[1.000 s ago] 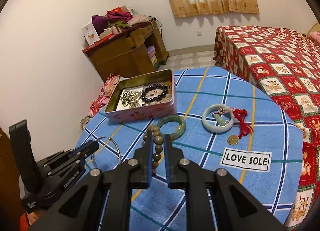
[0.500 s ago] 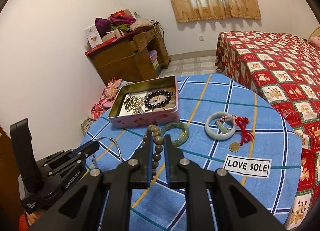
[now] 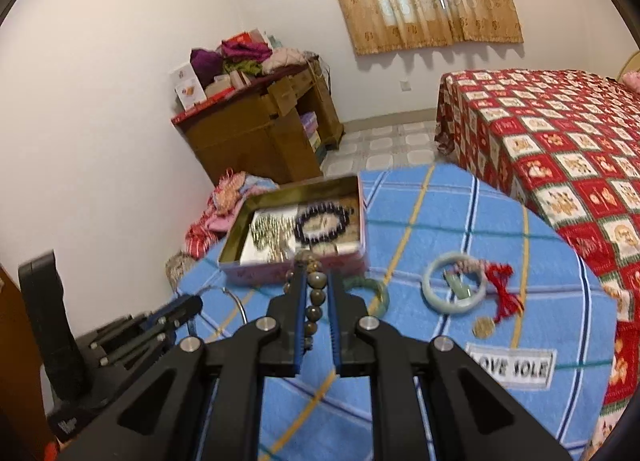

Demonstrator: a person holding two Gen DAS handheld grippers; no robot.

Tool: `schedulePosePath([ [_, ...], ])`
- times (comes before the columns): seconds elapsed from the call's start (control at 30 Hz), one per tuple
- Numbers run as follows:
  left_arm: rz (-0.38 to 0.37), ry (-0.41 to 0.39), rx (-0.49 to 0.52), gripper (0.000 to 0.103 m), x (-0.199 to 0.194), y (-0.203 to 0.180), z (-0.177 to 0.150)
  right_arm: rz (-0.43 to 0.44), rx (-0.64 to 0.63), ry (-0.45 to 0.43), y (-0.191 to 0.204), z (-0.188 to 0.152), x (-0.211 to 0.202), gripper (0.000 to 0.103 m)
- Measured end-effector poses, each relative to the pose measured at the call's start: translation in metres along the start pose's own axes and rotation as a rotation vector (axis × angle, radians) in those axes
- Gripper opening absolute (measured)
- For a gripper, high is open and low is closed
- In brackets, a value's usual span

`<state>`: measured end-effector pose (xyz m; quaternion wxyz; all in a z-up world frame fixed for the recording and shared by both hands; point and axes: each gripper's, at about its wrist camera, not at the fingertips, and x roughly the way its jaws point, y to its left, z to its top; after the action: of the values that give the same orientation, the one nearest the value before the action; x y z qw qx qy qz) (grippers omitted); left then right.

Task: Organize jewelry
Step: 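Carry the silver bangle and bead bracelet with both tools over the tin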

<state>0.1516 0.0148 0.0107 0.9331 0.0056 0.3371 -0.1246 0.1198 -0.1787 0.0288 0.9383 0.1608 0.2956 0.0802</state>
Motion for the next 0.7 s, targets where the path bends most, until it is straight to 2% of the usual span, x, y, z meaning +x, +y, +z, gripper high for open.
schedulePosePath([
  [0.1,0.006,-0.021,-0.016,0.003,0.009,0.004,0.011,-0.009,0.012,-0.042,0.0,0.011,0.011,0.013],
  [0.27,0.027,-0.051,-0.015,0.003,0.033,0.005,0.034,-0.011,0.027,-0.05,-0.001,0.027,0.047,0.013],
  [0.5,0.073,-0.071,-0.036,0.004,0.073,0.009,0.055,0.003,0.099,-0.031,-0.009,0.035,0.093,0.013],
  [0.57,0.09,-0.073,-0.046,0.004,0.085,0.009,0.058,-0.021,0.098,-0.036,-0.011,0.033,0.105,0.013],
  [0.7,0.099,-0.066,-0.064,0.004,0.106,0.012,0.06,-0.015,0.087,-0.003,-0.015,0.027,0.124,0.013],
])
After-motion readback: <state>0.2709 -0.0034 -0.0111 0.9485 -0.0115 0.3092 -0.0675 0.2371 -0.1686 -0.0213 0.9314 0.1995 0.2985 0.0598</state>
